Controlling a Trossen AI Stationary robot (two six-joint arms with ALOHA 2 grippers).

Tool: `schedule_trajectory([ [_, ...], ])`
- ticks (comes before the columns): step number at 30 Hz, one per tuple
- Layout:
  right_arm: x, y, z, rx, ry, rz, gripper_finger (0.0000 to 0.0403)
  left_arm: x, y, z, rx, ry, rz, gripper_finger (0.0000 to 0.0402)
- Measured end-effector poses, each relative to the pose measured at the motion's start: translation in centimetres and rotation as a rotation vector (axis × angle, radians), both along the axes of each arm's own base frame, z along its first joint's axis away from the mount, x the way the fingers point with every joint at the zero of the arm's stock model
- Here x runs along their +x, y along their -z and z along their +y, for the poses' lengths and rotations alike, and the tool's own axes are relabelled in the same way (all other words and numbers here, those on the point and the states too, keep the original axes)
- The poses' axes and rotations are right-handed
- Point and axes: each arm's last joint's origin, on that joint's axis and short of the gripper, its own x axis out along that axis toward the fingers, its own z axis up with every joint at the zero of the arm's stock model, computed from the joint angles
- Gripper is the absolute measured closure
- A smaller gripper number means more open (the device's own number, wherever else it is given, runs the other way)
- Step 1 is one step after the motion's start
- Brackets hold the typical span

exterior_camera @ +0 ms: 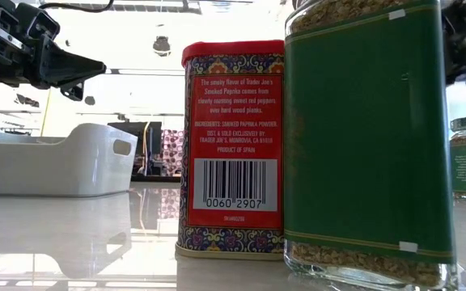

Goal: Sort spices by type
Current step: Put the red seasoning can into the transparent bin

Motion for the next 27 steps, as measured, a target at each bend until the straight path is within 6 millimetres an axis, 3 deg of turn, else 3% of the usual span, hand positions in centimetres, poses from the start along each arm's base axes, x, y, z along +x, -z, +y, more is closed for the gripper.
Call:
schedule_trajectory([
  [9,-0.6,-3.3,-0.7,-0.001,0.128,-0.028,0.0279,0.0,0.0,0.0,0.0,0.0,0.0,0.0401],
  [21,0.1,-6.1,-1.4,-0.003,0.2,0.017,0.0155,0.0,0.0,0.0,0.0,0.0,0.0,0.0401],
  [27,1.5,-7.4,-1.5,0.016,0.202,0.057,0.0133,0.0,0.0,0.0,0.0,0.0,0.0,0.0401],
])
